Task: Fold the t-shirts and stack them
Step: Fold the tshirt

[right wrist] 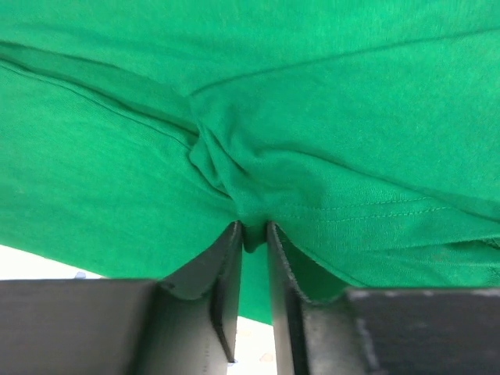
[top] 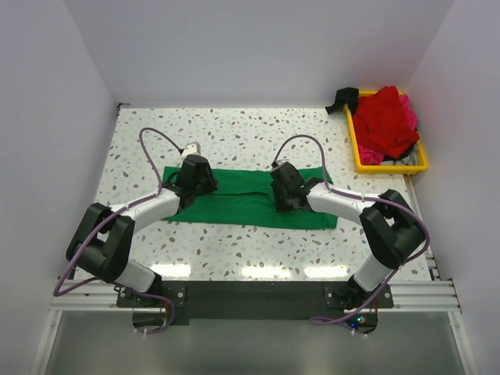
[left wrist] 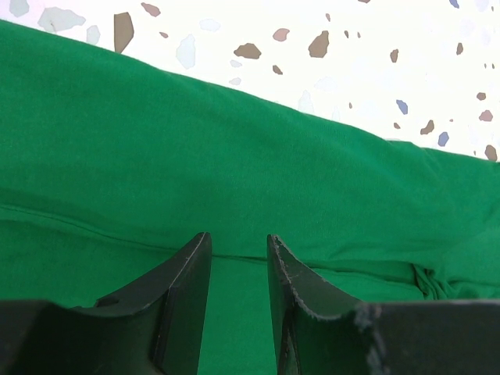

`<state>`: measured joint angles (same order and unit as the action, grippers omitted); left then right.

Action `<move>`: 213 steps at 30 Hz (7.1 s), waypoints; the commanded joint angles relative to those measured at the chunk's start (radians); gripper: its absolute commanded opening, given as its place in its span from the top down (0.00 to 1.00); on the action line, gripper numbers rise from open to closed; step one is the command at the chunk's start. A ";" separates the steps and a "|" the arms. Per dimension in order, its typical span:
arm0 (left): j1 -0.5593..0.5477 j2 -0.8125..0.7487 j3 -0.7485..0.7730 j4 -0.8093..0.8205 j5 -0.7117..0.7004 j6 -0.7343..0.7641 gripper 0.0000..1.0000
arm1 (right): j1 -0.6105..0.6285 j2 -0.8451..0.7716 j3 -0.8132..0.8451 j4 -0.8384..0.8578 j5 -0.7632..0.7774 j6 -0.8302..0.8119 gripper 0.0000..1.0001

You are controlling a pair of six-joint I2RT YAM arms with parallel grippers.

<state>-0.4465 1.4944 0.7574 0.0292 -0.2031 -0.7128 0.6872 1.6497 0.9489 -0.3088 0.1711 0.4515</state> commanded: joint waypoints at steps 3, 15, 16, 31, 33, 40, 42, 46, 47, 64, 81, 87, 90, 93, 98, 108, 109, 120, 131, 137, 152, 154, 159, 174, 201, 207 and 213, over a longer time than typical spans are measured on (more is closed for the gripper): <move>-0.004 -0.006 0.034 0.038 -0.001 0.018 0.61 | 0.003 -0.018 0.068 -0.024 0.019 -0.007 0.84; -0.004 -0.011 0.042 0.029 -0.002 0.019 0.61 | 0.003 -0.016 0.126 -0.041 -0.073 0.016 0.89; -0.004 -0.013 0.042 0.028 -0.002 0.019 0.61 | 0.005 -0.013 0.128 -0.039 -0.077 0.022 0.89; -0.008 -0.011 0.039 0.023 0.021 0.029 0.60 | 0.005 -0.109 0.096 -0.058 -0.070 0.055 0.57; -0.020 -0.008 0.033 0.032 0.030 0.027 0.60 | 0.005 -0.152 0.076 -0.058 -0.042 0.071 0.54; -0.103 0.013 0.030 0.046 0.024 0.022 0.60 | -0.040 -0.159 0.011 -0.035 0.021 0.110 0.54; -0.116 0.023 0.026 0.051 0.024 0.024 0.60 | -0.049 -0.140 -0.008 -0.020 0.022 0.113 0.54; -0.141 0.043 0.022 0.055 0.021 0.022 0.61 | -0.054 -0.067 -0.038 0.020 0.009 0.127 0.56; -0.143 0.043 0.019 0.057 0.021 0.022 0.61 | -0.054 -0.056 -0.045 0.033 0.002 0.130 0.57; -0.150 0.003 -0.006 0.032 0.013 0.041 0.62 | -0.058 -0.238 -0.075 -0.061 0.053 0.131 0.56; -0.242 0.059 -0.101 0.045 -0.045 0.010 0.74 | -0.221 0.031 0.005 0.043 0.037 0.133 0.57; -0.302 0.038 -0.127 0.021 -0.073 -0.040 0.75 | -0.244 0.211 0.197 -0.007 0.051 0.089 0.56; -0.343 0.049 -0.115 0.014 -0.071 -0.083 0.76 | -0.250 0.330 0.359 -0.067 0.053 0.041 0.56; -0.380 0.078 -0.080 -0.005 -0.084 -0.137 0.76 | -0.252 0.435 0.558 -0.142 0.042 -0.006 0.56; -0.394 0.119 -0.003 0.015 -0.036 -0.238 0.74 | -0.250 0.674 0.929 -0.280 0.024 -0.077 0.55; -0.382 0.169 0.275 -0.133 -0.076 -0.114 0.61 | -0.255 0.914 1.416 -0.411 -0.067 -0.177 0.45; -0.380 0.149 0.249 -0.150 -0.096 -0.088 0.59 | -0.256 0.904 1.423 -0.414 -0.085 -0.171 0.43; -0.370 -0.055 -0.030 -0.192 -0.203 -0.034 0.61 | -0.255 0.641 1.156 -0.313 -0.142 -0.053 0.38; -0.458 -0.036 -0.144 -0.173 -0.156 -0.092 0.70 | -0.255 0.627 0.961 -0.222 -0.166 -0.036 0.53; -0.567 0.006 -0.164 -0.109 -0.093 -0.238 0.71 | -0.255 0.696 1.010 -0.256 -0.142 -0.085 0.57; -0.606 0.184 0.105 -0.045 -0.001 -0.243 0.68 | -0.259 0.909 1.349 -0.369 -0.100 -0.226 0.54; -0.604 0.158 0.117 -0.052 -0.004 -0.235 0.67 | -0.259 0.891 1.338 -0.355 -0.105 -0.231 0.49; -0.587 0.064 0.106 -0.078 -0.009 -0.218 0.63 | -0.259 0.790 1.347 -0.365 -0.096 -0.244 0.40; -0.416 -0.285 -0.210 -0.210 0.019 -0.160 0.60 | -0.256 0.214 0.565 -0.158 -0.235 -0.008 0.48; -0.416 -0.399 -0.431 -0.285 0.241 -0.186 0.58 | 0.098 -0.577 -0.413 -0.187 -0.377 0.286 0.50; -0.416 -0.398 -0.441 -0.305 0.277 -0.201 0.65 | 0.129 -0.564 -0.479 -0.113 -0.424 0.328 0.50; -0.416 -0.401 -0.435 -0.345 0.294 -0.205 0.72 | 0.143 -0.547 -0.504 -0.081 -0.433 0.358 0.50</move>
<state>-0.8619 1.0821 0.3538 -0.1959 0.0631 -0.9096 0.8246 1.1011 0.4591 -0.4385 -0.2310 0.7715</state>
